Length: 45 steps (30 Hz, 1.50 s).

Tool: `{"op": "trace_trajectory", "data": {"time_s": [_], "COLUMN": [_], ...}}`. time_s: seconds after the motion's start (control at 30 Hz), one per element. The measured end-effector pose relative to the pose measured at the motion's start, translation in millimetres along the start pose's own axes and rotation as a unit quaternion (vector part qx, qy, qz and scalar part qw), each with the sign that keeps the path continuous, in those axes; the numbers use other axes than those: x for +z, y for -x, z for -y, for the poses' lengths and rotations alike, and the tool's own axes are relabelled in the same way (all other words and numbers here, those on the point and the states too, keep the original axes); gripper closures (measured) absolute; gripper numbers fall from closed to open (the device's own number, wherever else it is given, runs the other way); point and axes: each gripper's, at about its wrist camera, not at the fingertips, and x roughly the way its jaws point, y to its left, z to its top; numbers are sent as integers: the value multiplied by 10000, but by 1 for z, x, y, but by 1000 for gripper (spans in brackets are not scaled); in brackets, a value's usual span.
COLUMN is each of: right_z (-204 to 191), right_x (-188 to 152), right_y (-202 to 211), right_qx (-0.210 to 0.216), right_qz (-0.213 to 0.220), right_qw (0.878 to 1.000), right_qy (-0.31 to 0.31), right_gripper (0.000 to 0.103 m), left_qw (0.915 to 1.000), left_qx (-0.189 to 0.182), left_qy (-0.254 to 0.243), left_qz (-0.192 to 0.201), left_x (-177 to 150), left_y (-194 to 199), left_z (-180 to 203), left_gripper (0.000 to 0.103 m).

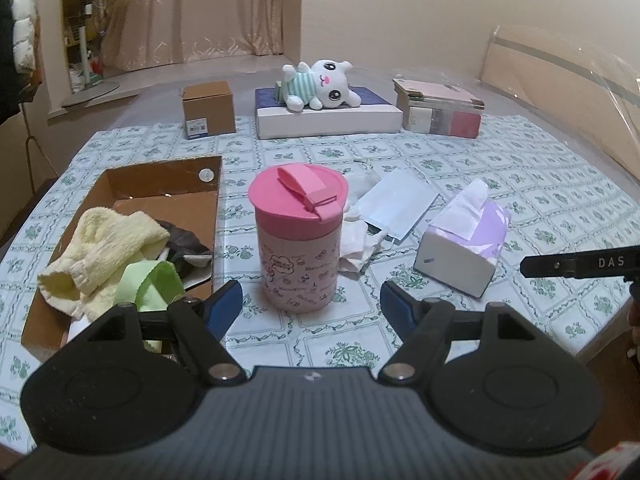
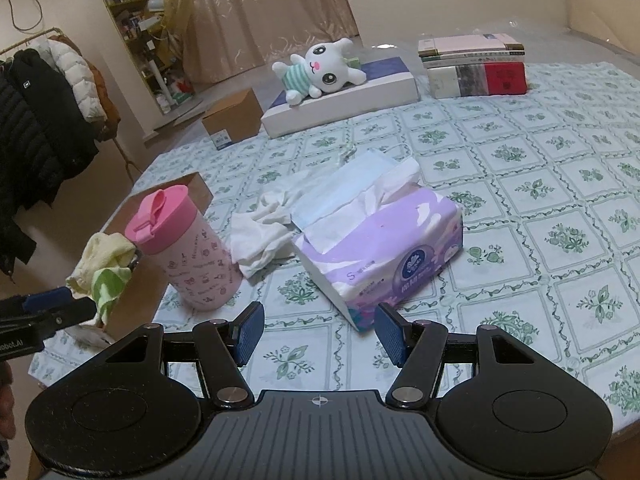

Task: Organize soft objects
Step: 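Withdraw both open tools from the box toward the white cloth, then lower the right tool onto the white cloth and close it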

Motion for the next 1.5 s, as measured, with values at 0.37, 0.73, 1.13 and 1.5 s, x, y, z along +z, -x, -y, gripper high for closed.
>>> {"op": "trace_trajectory", "data": {"time_s": [0.37,0.73,1.13,1.5], "right_z": [9,7,6,-38], "right_x": [16,47,89,102], "right_y": [-14,-39,-75,-140], "right_qx": [99,440,887,1710], "right_qz": [13,23,-211,-686], "right_qw": [9987,9769,9308,8233], "right_qy": [492,2090,3540,5369], "right_gripper": [42,42,21,16], "left_qw": [9989,9926,9790,9595], "left_qx": [-246,-705,-1176,-1656], "left_qy": [-409,-967,-1652,-2249], "left_qz": [-34,-206,-202,-359], "left_x": [17,58,109,149], "left_y": [-12,-39,-66,-103], "left_z": [-2,-16,-37,-61], "left_gripper": [30,30,30,30]}}
